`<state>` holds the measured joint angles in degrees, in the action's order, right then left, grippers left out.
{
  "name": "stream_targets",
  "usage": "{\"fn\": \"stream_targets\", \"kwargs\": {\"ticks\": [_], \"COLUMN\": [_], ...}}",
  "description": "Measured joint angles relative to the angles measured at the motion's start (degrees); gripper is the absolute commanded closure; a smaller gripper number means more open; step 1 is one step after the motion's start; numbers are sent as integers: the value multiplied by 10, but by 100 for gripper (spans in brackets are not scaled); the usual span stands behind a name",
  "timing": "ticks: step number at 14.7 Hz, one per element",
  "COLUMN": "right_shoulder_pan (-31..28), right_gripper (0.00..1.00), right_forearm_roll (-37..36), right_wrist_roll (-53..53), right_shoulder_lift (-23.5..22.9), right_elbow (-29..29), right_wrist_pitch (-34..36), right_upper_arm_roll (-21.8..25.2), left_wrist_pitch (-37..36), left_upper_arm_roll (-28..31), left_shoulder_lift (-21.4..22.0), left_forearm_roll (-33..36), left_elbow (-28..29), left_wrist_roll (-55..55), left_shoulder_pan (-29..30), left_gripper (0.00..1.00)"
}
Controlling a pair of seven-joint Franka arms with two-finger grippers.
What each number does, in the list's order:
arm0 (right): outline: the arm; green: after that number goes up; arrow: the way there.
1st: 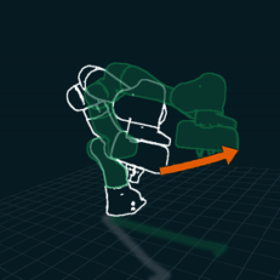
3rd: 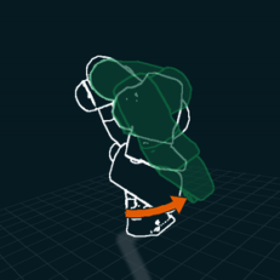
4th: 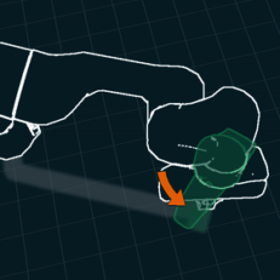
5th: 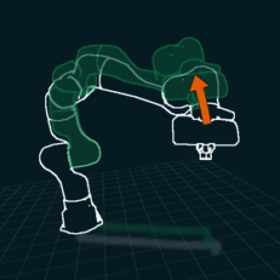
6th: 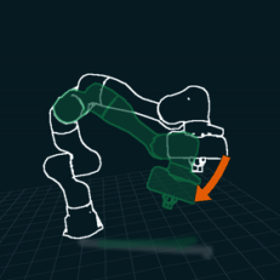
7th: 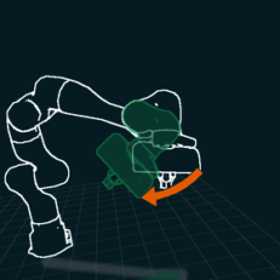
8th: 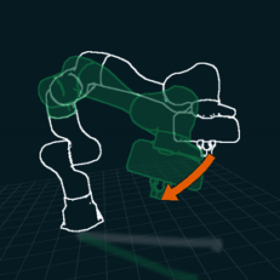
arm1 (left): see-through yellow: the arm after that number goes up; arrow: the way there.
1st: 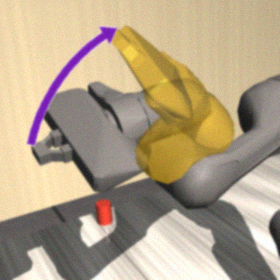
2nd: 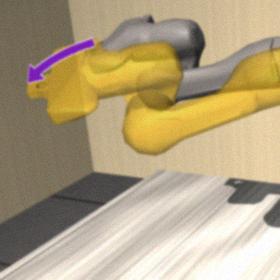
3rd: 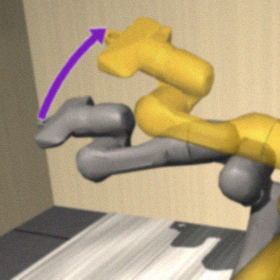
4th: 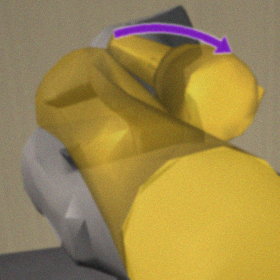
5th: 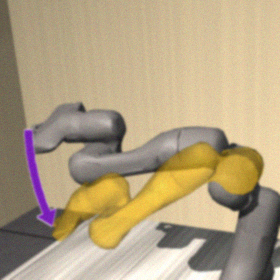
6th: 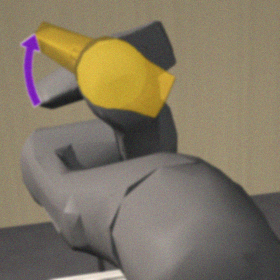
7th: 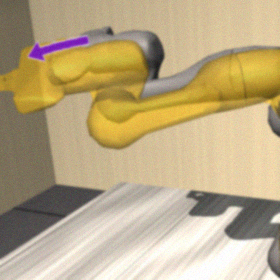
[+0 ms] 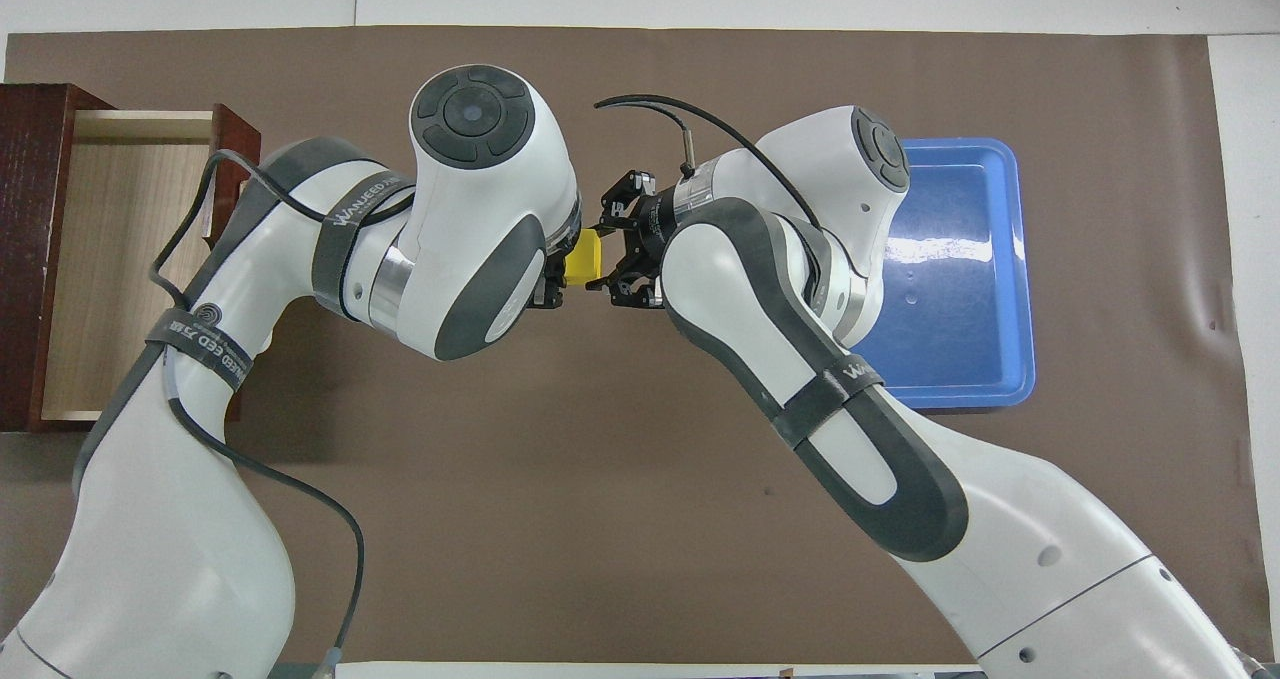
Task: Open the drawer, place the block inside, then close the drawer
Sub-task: 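Grasp the yellow block with the left gripper from the right gripper, then lower the block into the drawer with the left gripper while the right gripper withdraws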
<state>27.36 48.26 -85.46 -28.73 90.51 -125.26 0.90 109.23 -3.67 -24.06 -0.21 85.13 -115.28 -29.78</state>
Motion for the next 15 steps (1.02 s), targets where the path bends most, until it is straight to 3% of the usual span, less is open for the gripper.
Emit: {"fn": "stream_targets", "kwargs": {"ticks": [11,12,13,15], "right_shoulder_pan": [0,0,0,0], "right_gripper": [100,93,40,8], "right_forearm_roll": [0,0,0,0], "right_wrist_roll": [-2,-2,-2,-2], "right_shoulder_lift": [0,0,0,0], "right_elbow": [-4,-4,-4,-4], "right_wrist_pitch": [0,0,0,0], "right_upper_arm_roll": [-2,-2,-2,-2], "left_wrist_pitch": [-5,-5,-5,-5], "left_upper_arm_roll": [1,1,1,1], "left_shoulder_lift": [2,2,2,2], "left_forearm_roll": [2,2,2,3], "left_elbow": [-3,-3,-3,-4], "left_wrist_roll": [0,0,0,1], "left_shoulder_pan": [0,0,0,0], "left_gripper": [100,100,100,100]}}
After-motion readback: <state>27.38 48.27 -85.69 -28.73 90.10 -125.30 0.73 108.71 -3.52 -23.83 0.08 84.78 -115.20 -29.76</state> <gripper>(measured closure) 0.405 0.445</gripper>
